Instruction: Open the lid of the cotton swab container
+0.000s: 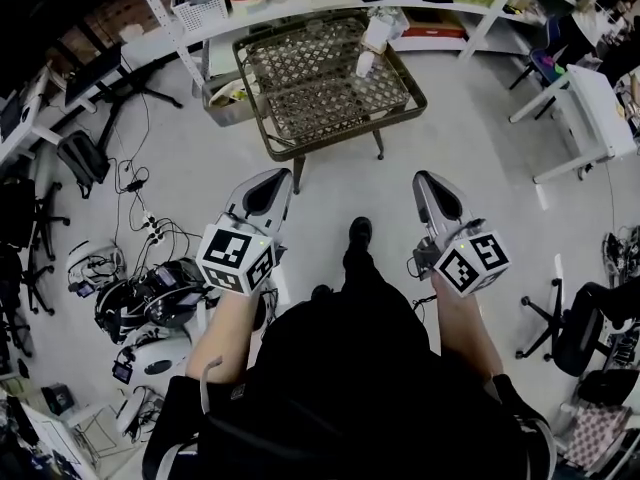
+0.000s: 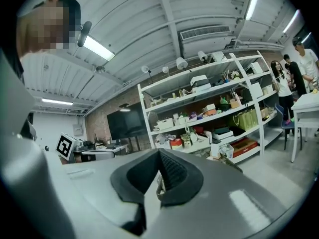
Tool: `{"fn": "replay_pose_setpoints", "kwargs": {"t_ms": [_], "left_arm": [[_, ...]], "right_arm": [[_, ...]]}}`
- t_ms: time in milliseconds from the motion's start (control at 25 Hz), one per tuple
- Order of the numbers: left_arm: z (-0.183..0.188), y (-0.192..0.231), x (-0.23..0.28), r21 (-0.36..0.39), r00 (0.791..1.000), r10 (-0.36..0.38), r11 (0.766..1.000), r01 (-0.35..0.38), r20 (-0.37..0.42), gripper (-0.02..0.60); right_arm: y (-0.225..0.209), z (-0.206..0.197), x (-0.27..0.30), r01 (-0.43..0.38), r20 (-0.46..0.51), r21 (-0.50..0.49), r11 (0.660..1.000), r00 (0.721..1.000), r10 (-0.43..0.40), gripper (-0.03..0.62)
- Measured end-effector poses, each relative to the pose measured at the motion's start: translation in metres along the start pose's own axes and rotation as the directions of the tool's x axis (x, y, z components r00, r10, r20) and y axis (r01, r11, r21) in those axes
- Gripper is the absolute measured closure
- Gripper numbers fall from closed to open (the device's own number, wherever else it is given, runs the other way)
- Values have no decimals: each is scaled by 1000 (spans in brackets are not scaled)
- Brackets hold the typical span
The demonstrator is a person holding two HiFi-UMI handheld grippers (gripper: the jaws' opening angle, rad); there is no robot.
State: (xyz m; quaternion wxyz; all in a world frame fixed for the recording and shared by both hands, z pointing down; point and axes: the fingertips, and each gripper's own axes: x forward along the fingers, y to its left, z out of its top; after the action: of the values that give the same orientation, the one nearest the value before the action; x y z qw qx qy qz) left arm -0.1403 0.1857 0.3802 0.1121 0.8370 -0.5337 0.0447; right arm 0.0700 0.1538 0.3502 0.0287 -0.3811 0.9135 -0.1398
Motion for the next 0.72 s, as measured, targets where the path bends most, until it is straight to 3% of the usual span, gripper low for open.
{"fn": "replay_pose_setpoints", "kwargs": {"t_ms": [440,720], "left_arm": [[28,42,122,14,999,40,999,-40,-28,584],[49,54,217,18,998,38,999,-37,-57,584]], "right_arm": [[-107,22,94,-45,3,39,998,999,45,585],[-181,47,148,-67,-6,6,998,998,67,585]]}}
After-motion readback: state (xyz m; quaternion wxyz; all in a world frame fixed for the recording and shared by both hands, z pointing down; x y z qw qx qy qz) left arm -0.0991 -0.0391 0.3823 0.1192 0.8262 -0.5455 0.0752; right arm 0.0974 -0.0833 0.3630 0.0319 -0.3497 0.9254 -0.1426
